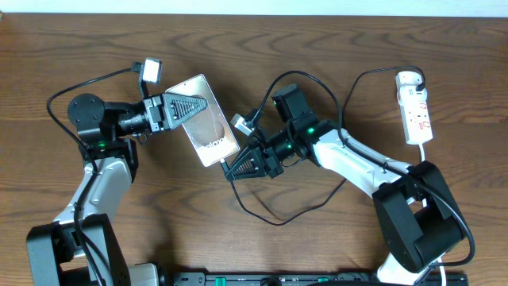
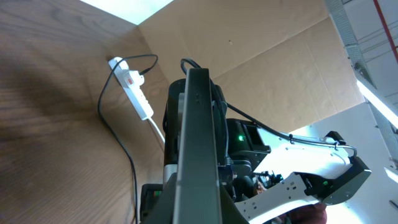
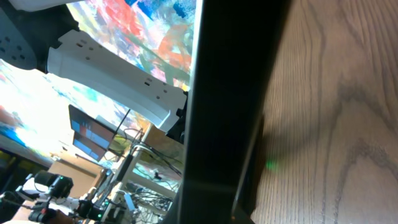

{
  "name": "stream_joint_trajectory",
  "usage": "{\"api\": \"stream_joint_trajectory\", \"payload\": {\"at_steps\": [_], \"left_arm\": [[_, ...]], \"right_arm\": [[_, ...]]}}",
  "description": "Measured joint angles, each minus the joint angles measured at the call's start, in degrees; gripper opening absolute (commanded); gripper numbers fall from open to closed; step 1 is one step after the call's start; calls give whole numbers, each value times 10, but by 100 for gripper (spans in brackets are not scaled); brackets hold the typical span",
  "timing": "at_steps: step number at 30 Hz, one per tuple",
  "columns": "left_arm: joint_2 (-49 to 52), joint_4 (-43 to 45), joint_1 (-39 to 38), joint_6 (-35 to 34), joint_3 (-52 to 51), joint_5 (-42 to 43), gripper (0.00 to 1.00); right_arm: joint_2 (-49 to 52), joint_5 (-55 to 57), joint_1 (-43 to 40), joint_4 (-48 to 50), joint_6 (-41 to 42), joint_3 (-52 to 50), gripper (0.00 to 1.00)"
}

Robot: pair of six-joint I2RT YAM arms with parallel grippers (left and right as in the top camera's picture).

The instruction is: Plug charger to phone and switch on socket

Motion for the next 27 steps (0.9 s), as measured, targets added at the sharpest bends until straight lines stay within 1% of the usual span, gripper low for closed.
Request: {"api": "stream_joint_trajectory", "payload": {"at_steps": [27], "left_arm": [[0,0,0,0,0,-4,7]], "right_arm": [[0,0,-9,0,0,0,1]]}}
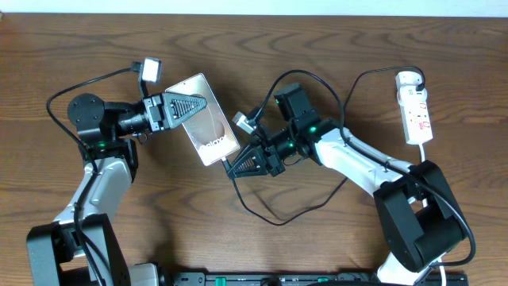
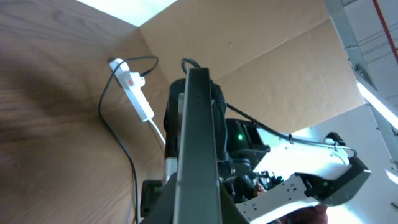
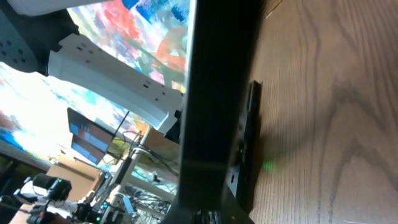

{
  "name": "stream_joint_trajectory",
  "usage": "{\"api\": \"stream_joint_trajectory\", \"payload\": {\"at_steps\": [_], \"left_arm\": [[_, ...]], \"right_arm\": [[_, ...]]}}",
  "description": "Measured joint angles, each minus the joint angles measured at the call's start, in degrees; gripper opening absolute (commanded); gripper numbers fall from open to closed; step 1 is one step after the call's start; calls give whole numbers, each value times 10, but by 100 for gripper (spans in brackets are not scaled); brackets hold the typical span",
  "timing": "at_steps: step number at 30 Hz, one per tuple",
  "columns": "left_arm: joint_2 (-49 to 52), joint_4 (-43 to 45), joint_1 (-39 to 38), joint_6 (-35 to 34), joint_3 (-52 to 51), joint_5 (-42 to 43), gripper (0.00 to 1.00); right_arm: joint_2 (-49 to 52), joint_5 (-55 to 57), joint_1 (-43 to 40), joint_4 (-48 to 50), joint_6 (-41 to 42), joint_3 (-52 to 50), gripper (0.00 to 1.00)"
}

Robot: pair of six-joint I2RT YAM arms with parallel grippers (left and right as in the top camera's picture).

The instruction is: Plug charger to phone and switch on socket

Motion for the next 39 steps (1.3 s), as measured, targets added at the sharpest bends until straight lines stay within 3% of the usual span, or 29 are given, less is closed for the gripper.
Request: {"api": "stream_joint_trajectory", "payload": {"at_steps": [20,30,39], "left_arm": [[0,0,0,1,0,0,7],[0,0,5,7,-9,-21,7],[0,1,5,7,-13,-31,7]], "right_arm": [[0,-2,-2,12,3,0,1],[0,-2,-2,116,85,-4,1],[0,-3,-5,129,120,-5,3]]}}
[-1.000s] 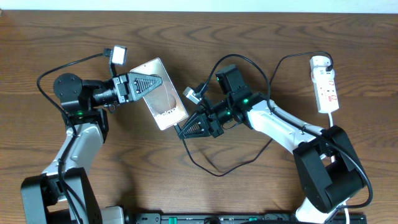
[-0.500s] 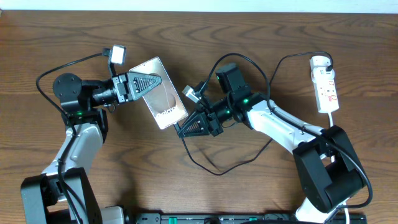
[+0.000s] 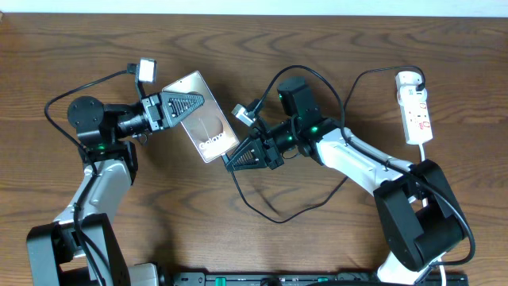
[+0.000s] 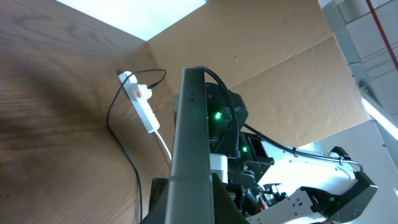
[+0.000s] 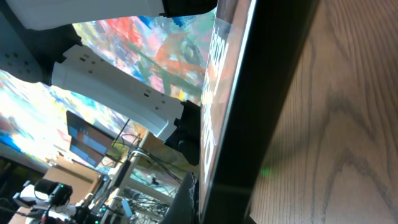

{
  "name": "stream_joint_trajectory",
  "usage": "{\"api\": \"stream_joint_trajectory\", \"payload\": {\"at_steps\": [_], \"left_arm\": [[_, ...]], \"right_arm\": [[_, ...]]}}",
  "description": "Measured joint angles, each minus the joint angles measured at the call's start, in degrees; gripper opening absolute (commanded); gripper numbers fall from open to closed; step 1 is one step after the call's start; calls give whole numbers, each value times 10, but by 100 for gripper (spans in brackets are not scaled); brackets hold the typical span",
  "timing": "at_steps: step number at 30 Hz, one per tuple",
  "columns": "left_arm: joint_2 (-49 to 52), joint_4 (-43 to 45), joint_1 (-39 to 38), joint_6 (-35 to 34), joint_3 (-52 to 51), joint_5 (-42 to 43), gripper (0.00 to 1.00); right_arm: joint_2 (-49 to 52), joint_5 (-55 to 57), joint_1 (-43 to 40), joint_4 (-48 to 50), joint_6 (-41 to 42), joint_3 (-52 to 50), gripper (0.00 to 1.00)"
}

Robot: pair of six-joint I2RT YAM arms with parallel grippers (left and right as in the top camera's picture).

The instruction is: Plug charger to phone and switch on socket

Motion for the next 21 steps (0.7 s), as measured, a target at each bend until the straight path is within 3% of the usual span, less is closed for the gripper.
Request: {"api": "stream_joint_trajectory", "payload": {"at_steps": [3,6,8,10,11,21], "left_arm": [[0,0,0,0,-1,0,7],[0,-1,0,3,-5,4,7],[0,-1,-1,8,-7,10,7],[0,-1,-4,9,-12,19,7],[0,-1,-6,9,-14,24,7],[0,-1,-7,9,-14,30,7]], "right_arm": [[1,-1,0,1,2,0,11],[1,-3,-1,4,5,0,30],[1,-3,-2,9,7,1,54],[0,-5,-2,10,8,2,89],[0,-4,-2,9,10,2,99],[0,-4,-2,10,8,2,99]]}}
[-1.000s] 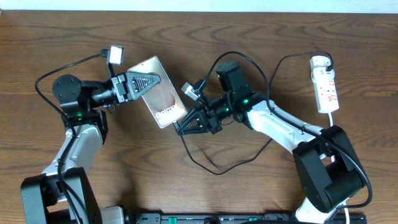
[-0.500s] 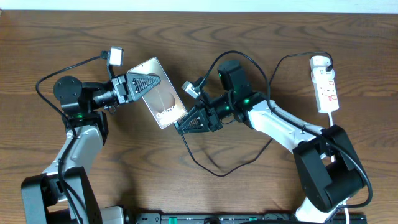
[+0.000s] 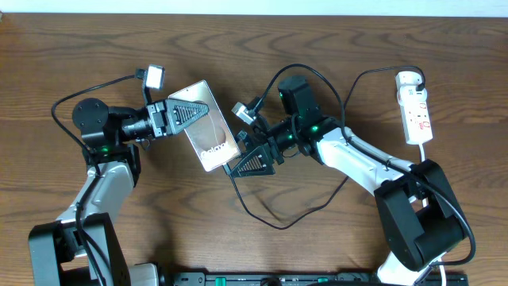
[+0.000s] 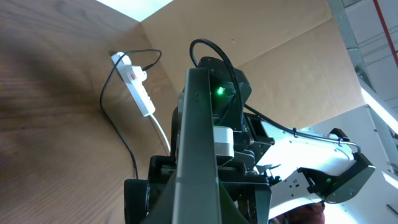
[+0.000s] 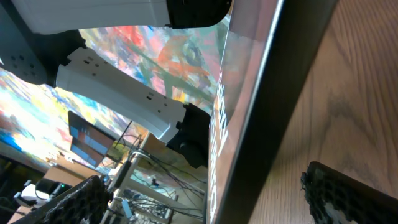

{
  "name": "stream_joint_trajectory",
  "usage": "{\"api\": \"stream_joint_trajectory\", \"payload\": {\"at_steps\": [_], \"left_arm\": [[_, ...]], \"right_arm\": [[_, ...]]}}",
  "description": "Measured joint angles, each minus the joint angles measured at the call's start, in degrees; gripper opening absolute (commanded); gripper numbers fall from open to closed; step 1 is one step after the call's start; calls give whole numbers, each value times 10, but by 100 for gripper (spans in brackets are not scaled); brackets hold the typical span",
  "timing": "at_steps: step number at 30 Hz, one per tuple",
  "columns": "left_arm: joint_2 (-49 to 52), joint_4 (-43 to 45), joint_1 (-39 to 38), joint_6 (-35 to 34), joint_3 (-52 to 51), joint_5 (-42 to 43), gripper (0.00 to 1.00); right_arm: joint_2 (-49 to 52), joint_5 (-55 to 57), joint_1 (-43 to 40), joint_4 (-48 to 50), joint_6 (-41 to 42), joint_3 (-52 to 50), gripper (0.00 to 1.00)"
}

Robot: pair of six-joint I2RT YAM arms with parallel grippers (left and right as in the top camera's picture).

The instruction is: Plug charger to phone and switch on socket

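My left gripper is shut on the upper end of the phone, holding it tilted over the table. In the left wrist view the phone's edge stands straight up from the jaws. My right gripper is open at the phone's lower end. Its two fingertips stand far apart on either side of the phone's dark edge. The black charger cable runs up to that lower end; the plug itself is hidden. The white power strip lies at the far right.
The cable loops across the table below the right arm and back up to the power strip, where it is plugged in. A small lamp on a lead sits above the left gripper. The table's far edge runs along the top.
The right gripper's fingertips now show wide apart around the phone's edge; before they were out of the wrist view. The left gripper and phone have shifted slightly right and down.
Throughout, the left gripper held the phone up by its top end while the right gripper stayed close against the phone's lower end, with the cable trailing from it. The phone shifted a little between moments. Now the right gripper is open there.
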Motion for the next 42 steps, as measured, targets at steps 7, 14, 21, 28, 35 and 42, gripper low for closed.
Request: {"api": "stream_joint_trajectory", "payload": {"at_steps": [7,14,21,28,35,42], "left_arm": [[0,0,5,0,0,5,7],[0,0,66,-3,0,5,8],[0,-20,120,-31,0,4,7],[0,-88,127,-33,0,-10,7],[-1,-315,127,42,0,-83,7],[-1,-582,127,222,-2,-177,7]], "right_arm": [[0,0,-4,0,1,0,99],[0,0,-35,0,20,0,99],[0,15,-71,0,62,0,99],[0,70,-82,-7,104,0,99],[0,156,-82,-77,127,2,99],[0,216,-82,-122,116,2,99]]}}
